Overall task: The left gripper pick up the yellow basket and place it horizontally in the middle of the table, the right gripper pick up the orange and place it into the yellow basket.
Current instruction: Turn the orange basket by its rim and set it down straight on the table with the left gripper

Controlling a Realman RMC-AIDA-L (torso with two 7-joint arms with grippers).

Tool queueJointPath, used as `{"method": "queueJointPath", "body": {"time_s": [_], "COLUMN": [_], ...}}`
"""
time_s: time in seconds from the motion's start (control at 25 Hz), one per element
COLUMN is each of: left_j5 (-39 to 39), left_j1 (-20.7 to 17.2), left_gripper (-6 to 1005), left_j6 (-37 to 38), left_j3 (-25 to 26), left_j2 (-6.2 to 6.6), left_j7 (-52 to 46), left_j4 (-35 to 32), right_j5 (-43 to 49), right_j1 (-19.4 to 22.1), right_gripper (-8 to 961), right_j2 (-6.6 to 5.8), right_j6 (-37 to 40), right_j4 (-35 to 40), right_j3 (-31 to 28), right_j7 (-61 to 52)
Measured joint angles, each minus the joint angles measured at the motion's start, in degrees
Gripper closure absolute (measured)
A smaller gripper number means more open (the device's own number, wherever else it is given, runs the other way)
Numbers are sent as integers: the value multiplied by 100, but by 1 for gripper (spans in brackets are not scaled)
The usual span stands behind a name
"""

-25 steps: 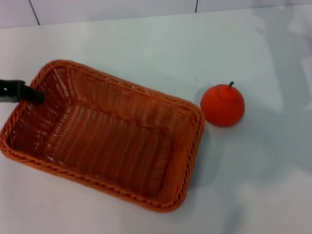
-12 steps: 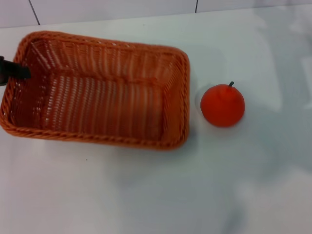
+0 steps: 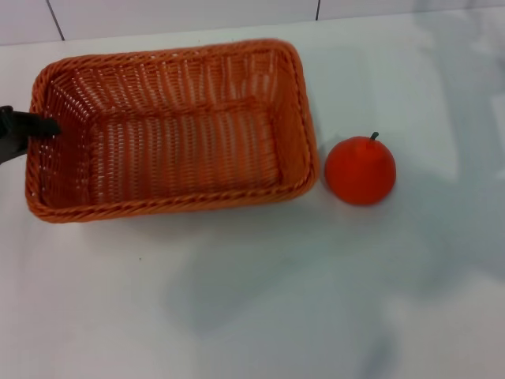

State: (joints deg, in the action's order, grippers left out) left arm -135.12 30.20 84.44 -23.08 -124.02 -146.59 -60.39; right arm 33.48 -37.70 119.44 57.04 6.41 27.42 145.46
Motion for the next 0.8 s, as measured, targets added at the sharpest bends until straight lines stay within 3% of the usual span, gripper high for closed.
{"method": "queueJointPath", "body": {"time_s": [0.36,0.8], "left_j5": [157,591], "left_j1": [-29,-36], "left_gripper": [778,753], "left_j6": [-284,-220], "left_j3": [-360,-398], "left_j2": [-17,10], "left_j7": [30,81], "left_j4": [419,677], "right_j5": [0,1], "right_j1": [-27,-2], "right_gripper": [9,8], "right_j2": [5,9], "right_j6": [-18,-53], "right_j4": [0,-18], "right_j3": [8,27], "right_j7": [0,0]}}
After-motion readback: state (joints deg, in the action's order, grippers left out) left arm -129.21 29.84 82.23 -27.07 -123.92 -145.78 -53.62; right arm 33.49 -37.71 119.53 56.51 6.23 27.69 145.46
